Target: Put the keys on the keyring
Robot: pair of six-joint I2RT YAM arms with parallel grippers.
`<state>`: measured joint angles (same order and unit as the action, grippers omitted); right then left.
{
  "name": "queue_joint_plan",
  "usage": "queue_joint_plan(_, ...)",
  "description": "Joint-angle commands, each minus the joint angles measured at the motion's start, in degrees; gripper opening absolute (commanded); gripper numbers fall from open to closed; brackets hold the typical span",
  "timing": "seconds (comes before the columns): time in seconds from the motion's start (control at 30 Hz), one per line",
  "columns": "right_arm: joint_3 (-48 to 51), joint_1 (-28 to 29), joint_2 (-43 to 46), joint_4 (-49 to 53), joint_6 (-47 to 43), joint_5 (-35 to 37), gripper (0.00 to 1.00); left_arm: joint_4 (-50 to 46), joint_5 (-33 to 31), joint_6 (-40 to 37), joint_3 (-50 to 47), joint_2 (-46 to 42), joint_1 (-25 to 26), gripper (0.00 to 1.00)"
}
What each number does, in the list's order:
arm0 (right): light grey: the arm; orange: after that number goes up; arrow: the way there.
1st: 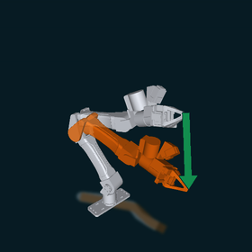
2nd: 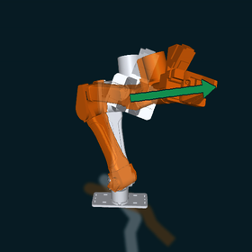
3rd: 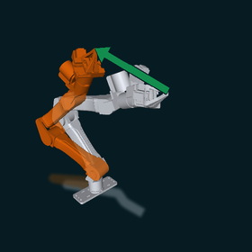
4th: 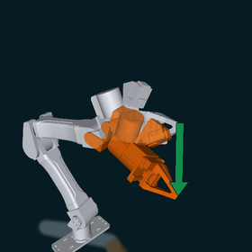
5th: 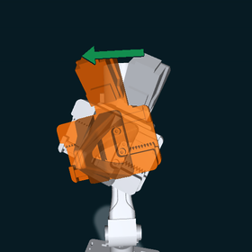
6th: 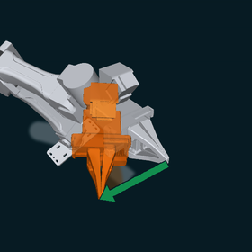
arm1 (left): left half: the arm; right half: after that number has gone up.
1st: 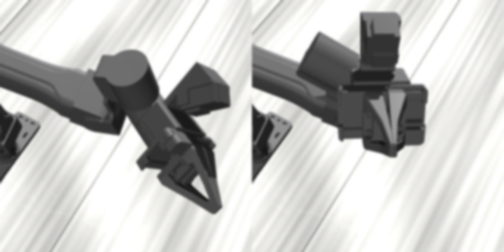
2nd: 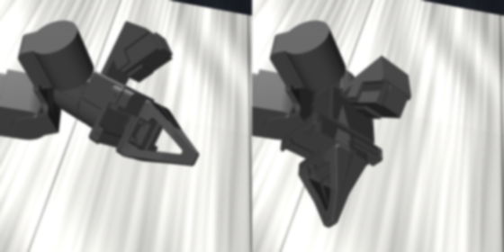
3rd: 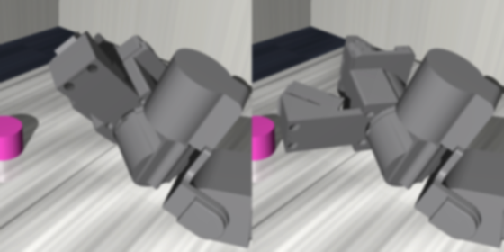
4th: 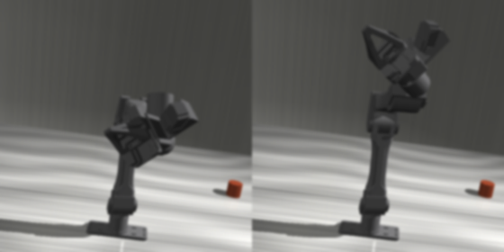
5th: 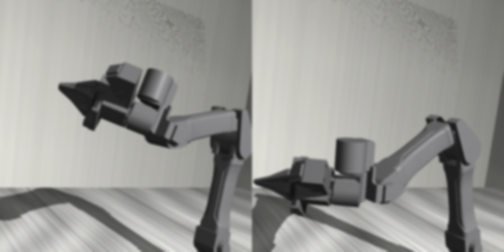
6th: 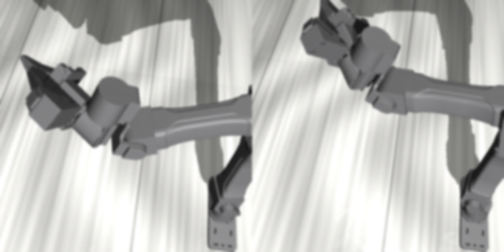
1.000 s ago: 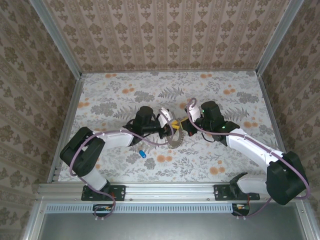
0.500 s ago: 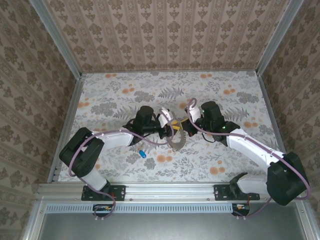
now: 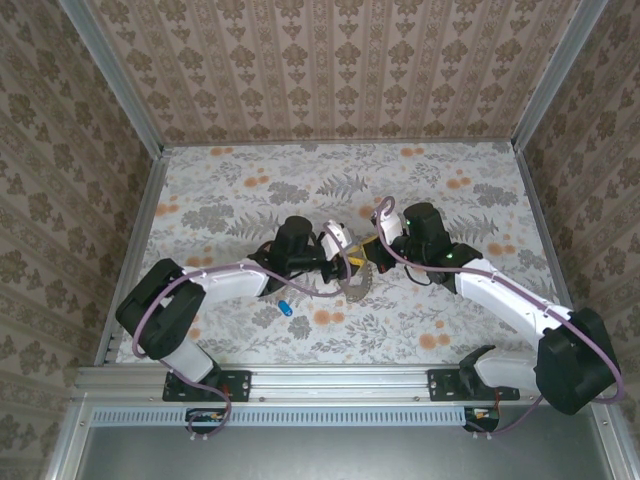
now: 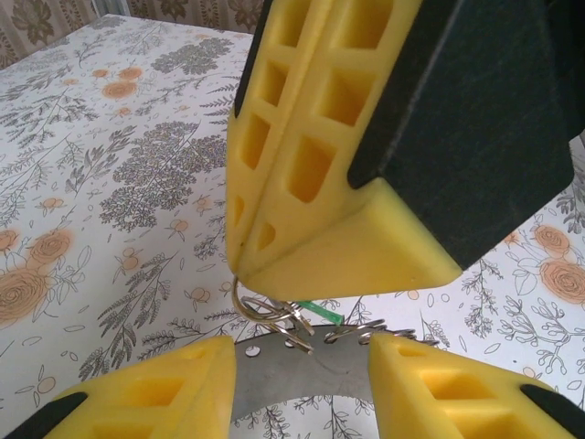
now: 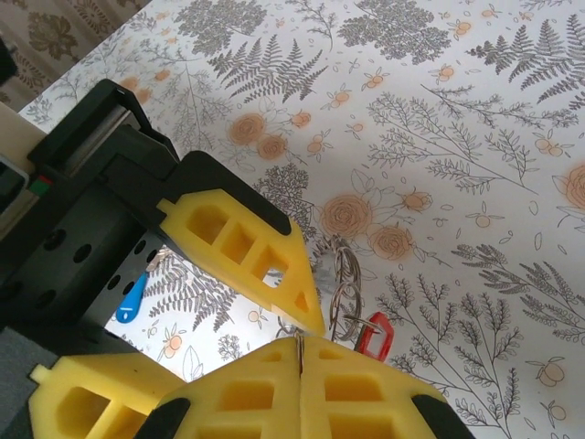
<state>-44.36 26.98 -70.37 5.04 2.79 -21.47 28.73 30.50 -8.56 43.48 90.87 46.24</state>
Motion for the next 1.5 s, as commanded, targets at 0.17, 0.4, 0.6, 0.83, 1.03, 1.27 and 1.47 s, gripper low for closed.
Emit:
queue_joint_plan(0.17, -1.39, -0.08, 1.99, 0.76, -0.9, -1.53, 0.0, 1.44, -5.5, 0.08, -0.14, -0.27, 0.91, 0.38)
queue_joint_plan(0.4, -1.53, -0.03, 2.24, 0.85, -0.77, -2.0, 0.0, 1.55, -8.2, 0.42, -0.34, -0.56, 0.89, 0.35)
queue_joint_plan(0.6, -1.7, -0.02, 2.25, 1.09, -0.81, -2.22, 0.0, 1.81, -9.55, 0.98, -0.24, -0.6, 0.98, 0.31)
queue_joint_plan(0.83, -2.05, -0.02, 2.34, 1.35, -0.98, -2.56, 0.0, 2.38, -8.2, 0.76, 0.26, -0.11, 1.13, 0.31)
queue_joint_plan(1.03, -2.14, 0.0, 2.35, 1.64, -1.04, -2.85, 0.0, 1.51, -5.93, -0.23, 1.38, 0.64, 1.09, 0.32)
queue_joint_plan(1.27, -2.05, -0.01, 2.56, 1.72, -1.08, -3.05, 0.0, -0.52, -4.07, -1.64, 2.46, 1.1, 1.03, 0.31)
queue_joint_plan(1.47, -2.22, -0.01, 2.63, 1.99, -1.3, -3.05, 0.0, -0.93, -3.08, -2.19, 3.08, 1.56, 0.91, 0.22)
